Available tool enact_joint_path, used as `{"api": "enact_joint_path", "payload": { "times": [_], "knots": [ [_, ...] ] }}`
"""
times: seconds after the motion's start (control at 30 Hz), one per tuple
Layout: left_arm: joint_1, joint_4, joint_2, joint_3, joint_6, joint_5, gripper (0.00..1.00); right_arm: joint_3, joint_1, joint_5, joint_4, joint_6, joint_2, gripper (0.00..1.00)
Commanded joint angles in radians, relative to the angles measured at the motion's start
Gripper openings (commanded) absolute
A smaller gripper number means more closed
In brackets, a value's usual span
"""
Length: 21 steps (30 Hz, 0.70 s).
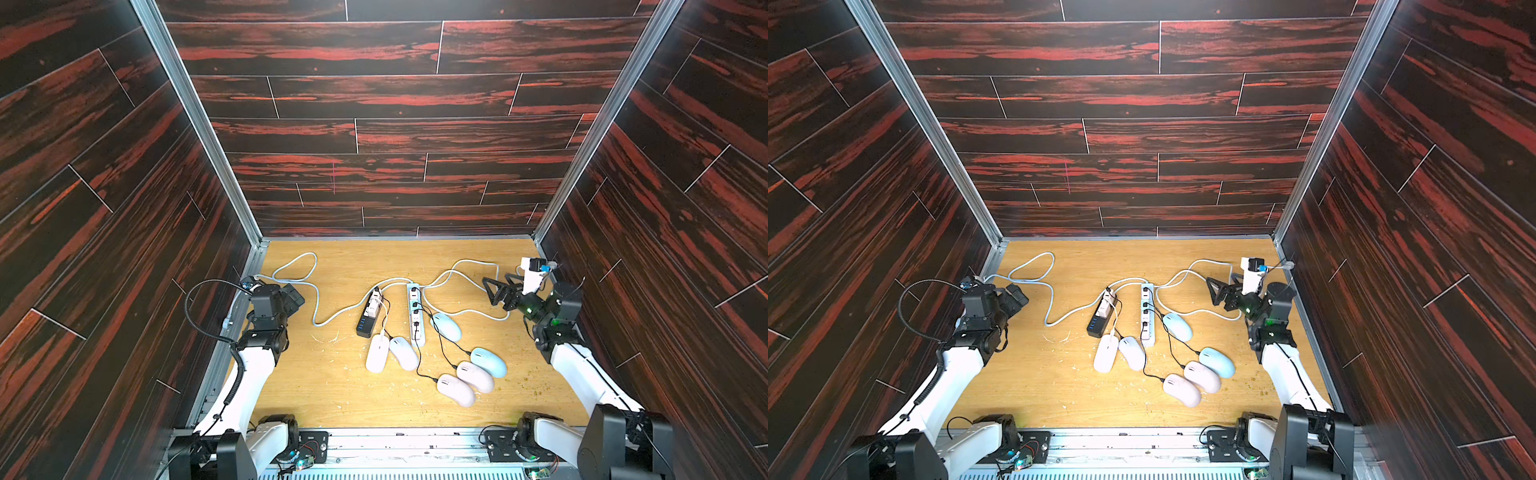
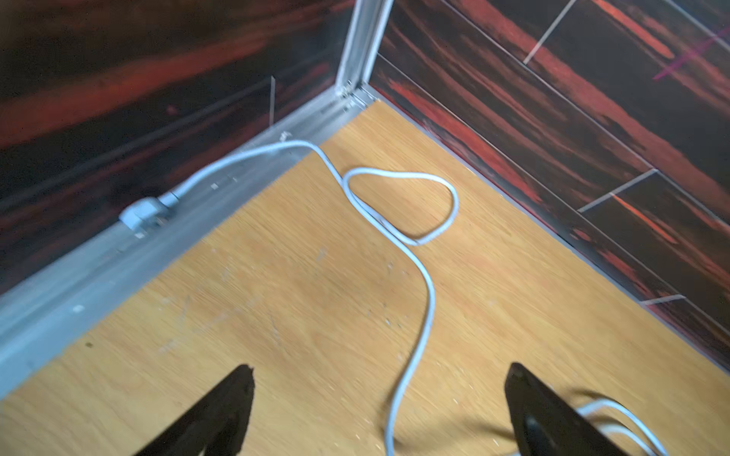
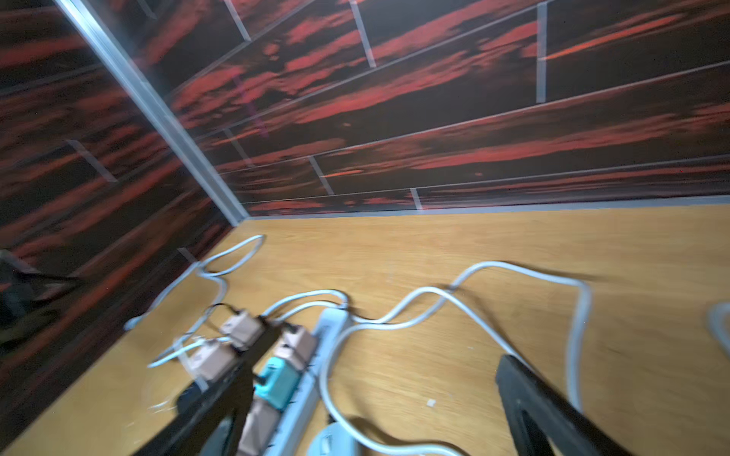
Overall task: Unplug the wireless mouse
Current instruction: Pick up the mouse from the center of the board.
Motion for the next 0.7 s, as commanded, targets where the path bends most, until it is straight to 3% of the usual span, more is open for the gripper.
{"api": "enact_joint_path", "payload": {
  "times": [0.0,0.07,0.13,0.33,0.43,0.6,0.67],
  "knots": [
    [-0.021,-0.075,-0.055,0.011,-0.059,0.133,1.00,0.076,0.001,-0.191,-0.153,0.114,0.027,0.98],
    [-0.073,-0.119,-0.090,0.008,-0.040,0.100,1.00,0.050,0.002,-0.215,-0.101,0.151,-0.008,0.98],
    [-0.134,-0.169,-0.115,0.014,-0.017,0.051,1.00,0.039,0.002,-0.148,-0.131,0.152,-0.066,0.98],
    [-0.311,-0.278,-0.153,0.023,0.003,-0.039,1.00,0.105,0.002,0.176,-0.468,0.039,-0.271,0.98],
    [-0.385,-0.322,-0.171,0.014,0.003,-0.078,1.00,0.129,0.001,0.421,-0.596,0.062,-0.361,0.99],
    [-0.452,-0.351,-0.170,0.005,0.015,-0.003,1.00,0.178,0.001,0.674,-0.756,0.218,-0.395,0.98],
    [-0.475,-0.352,-0.162,0.005,0.033,0.046,1.00,0.194,0.001,0.652,-0.769,0.199,-0.372,0.98]
  ]
}}
